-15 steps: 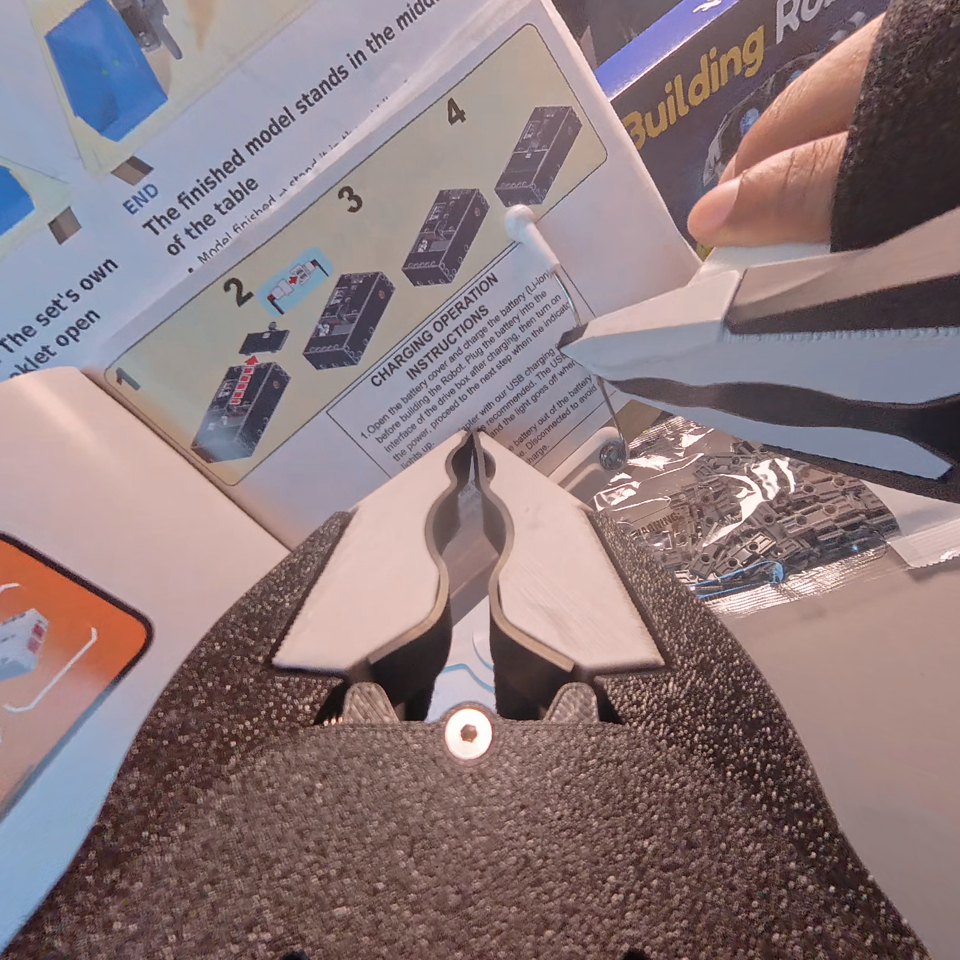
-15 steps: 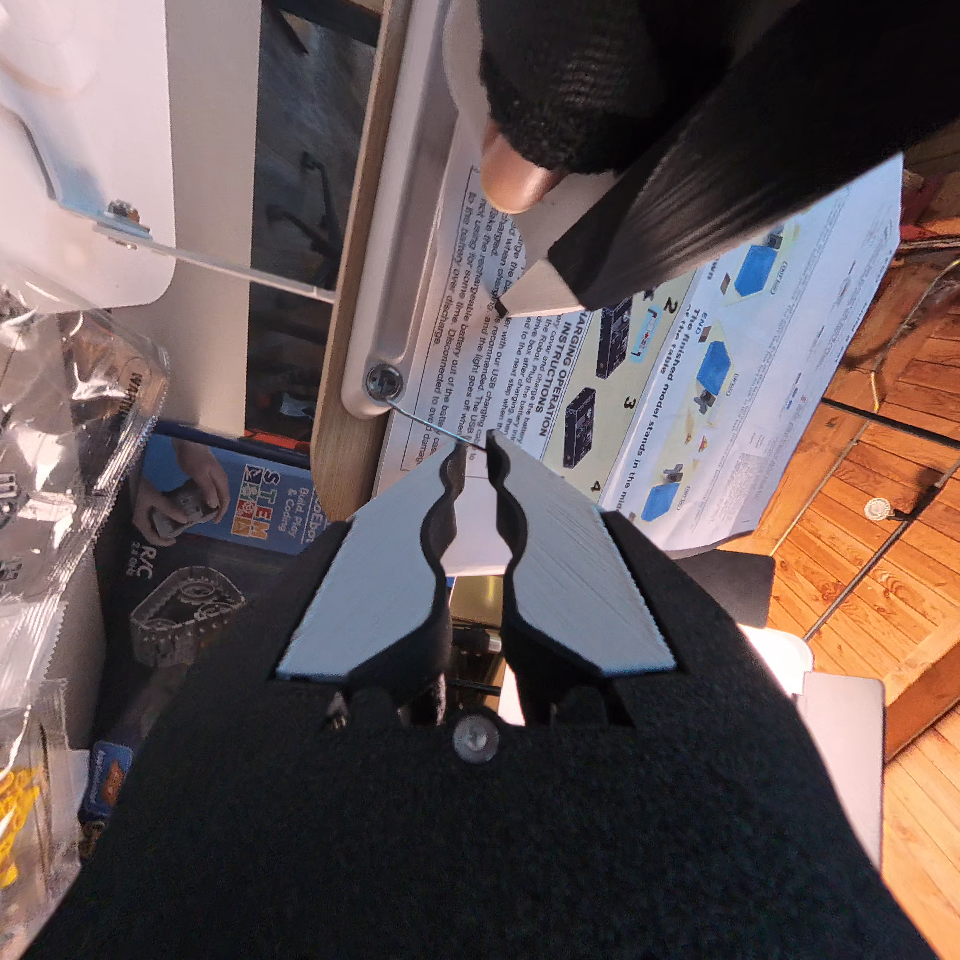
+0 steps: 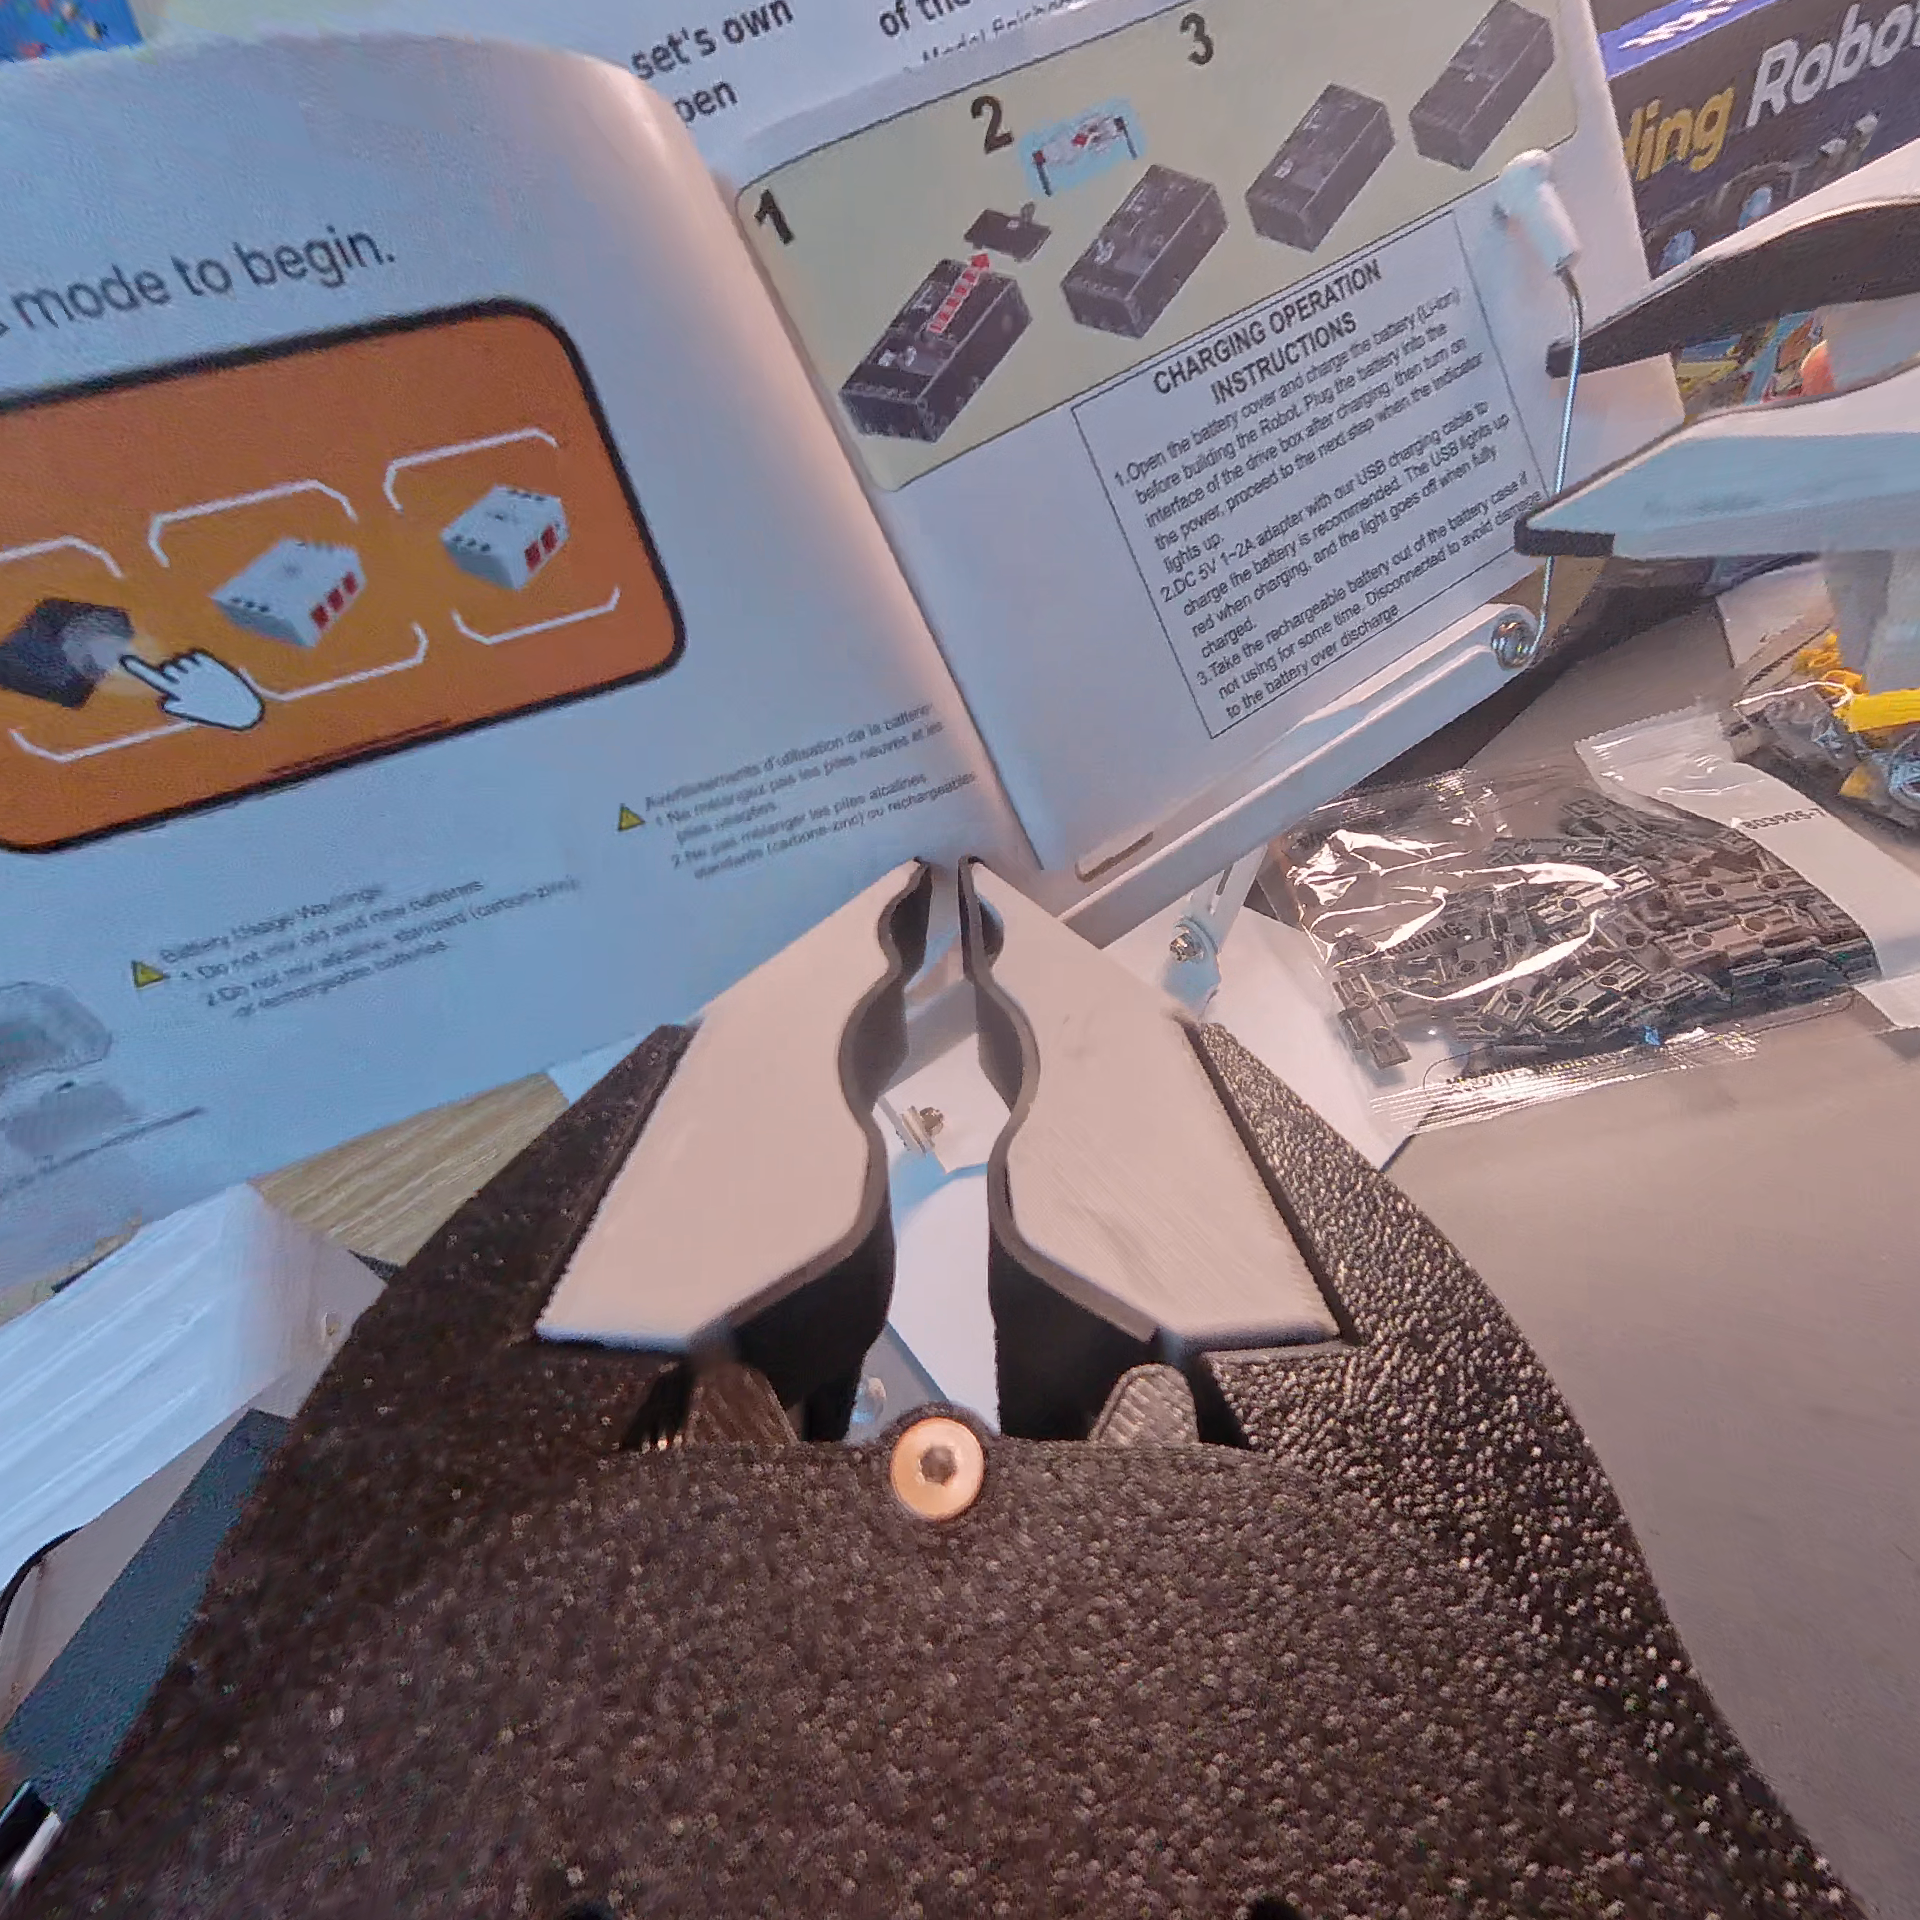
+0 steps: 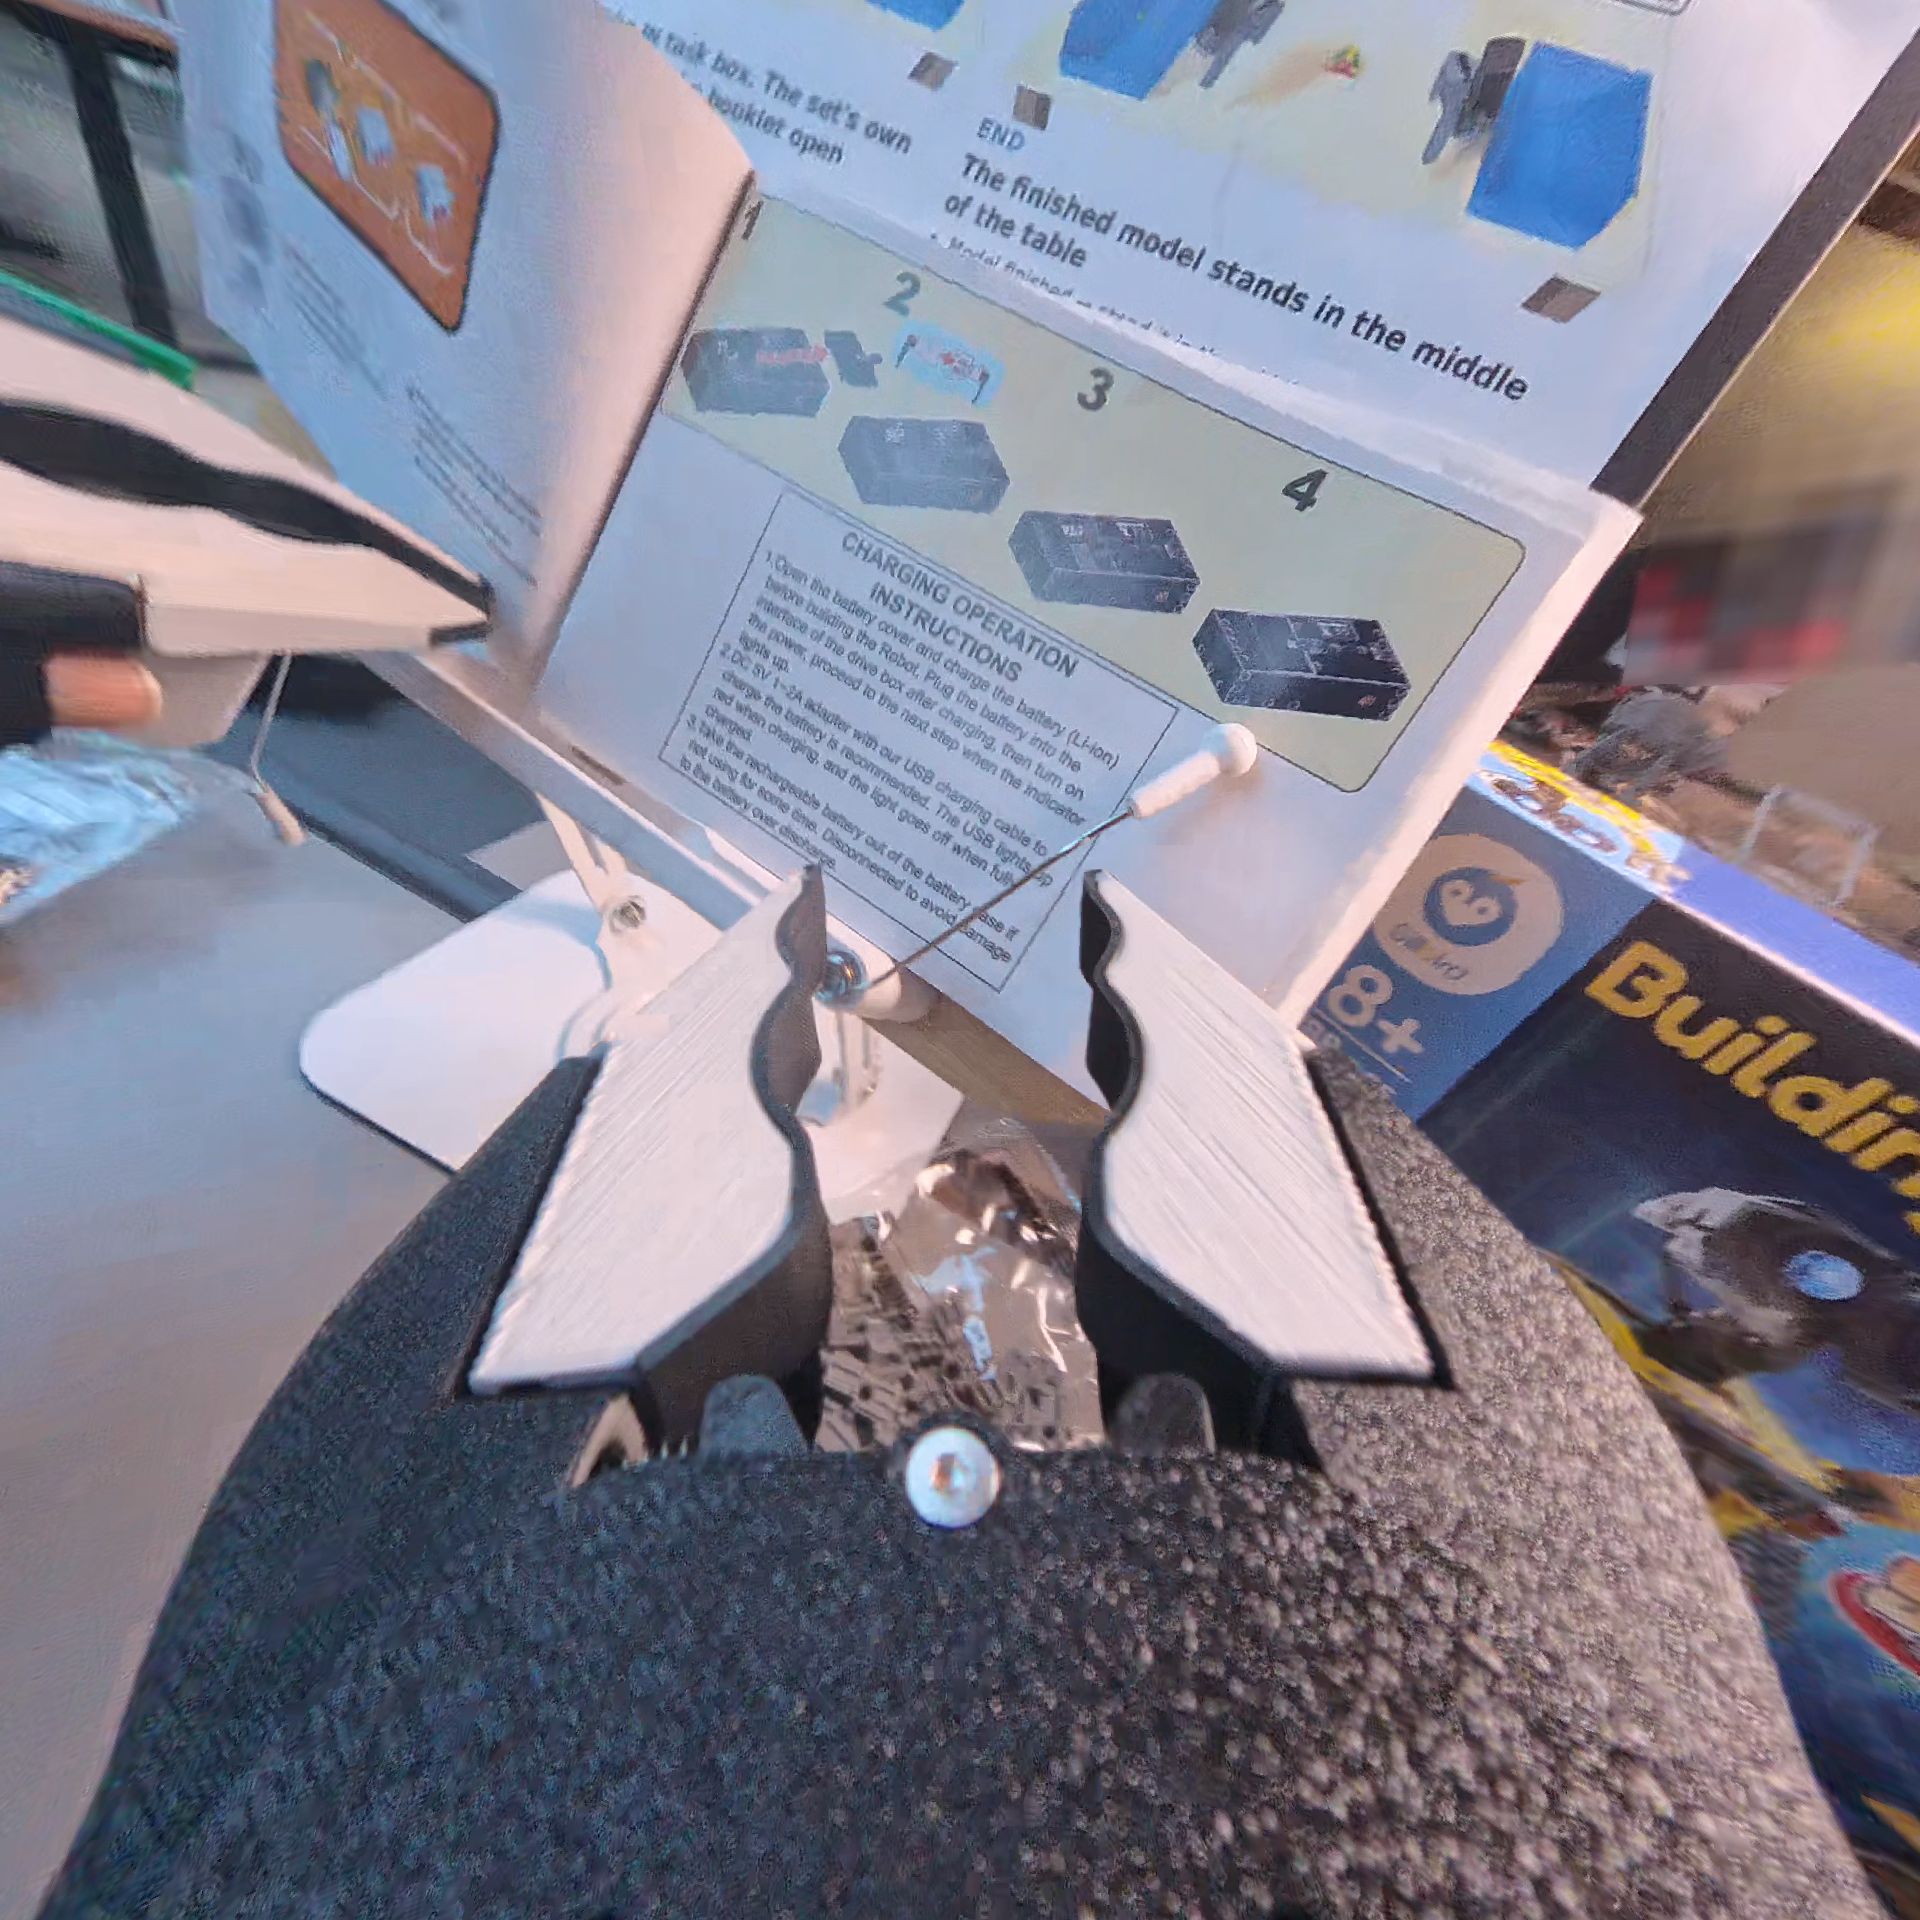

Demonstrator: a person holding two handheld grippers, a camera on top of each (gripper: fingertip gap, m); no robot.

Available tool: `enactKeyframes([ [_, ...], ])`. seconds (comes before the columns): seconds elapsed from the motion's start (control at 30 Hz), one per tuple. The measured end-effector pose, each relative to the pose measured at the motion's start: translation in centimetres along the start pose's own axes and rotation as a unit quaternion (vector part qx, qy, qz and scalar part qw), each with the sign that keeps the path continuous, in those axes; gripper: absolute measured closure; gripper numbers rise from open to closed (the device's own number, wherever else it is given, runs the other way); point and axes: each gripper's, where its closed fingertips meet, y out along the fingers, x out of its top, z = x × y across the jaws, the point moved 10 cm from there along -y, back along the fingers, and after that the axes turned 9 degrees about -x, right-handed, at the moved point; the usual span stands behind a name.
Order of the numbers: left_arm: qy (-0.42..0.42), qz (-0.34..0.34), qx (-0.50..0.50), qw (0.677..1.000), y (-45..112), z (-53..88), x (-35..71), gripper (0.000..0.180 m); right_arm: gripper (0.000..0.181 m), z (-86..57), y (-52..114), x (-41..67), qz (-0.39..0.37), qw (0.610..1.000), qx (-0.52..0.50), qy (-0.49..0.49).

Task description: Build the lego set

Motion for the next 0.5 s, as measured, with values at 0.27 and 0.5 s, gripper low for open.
enactKeyframes([
  [0.27, -0.009, -0.009, 0.006, 1.0, 0.0, -0.1, -1.1, 0.175, 0.181, 2.8, 2.5, 1.5, -0.033, 0.983, 0.038, -0.175],
  [0.5, -0.035, -0.03, -0.001, 0.999, -0.4, 0.2, -1.6, 0.174, 0.171, 4.8, 1.7, 0.7, -0.045, 0.948, 0.065, -0.308],
])
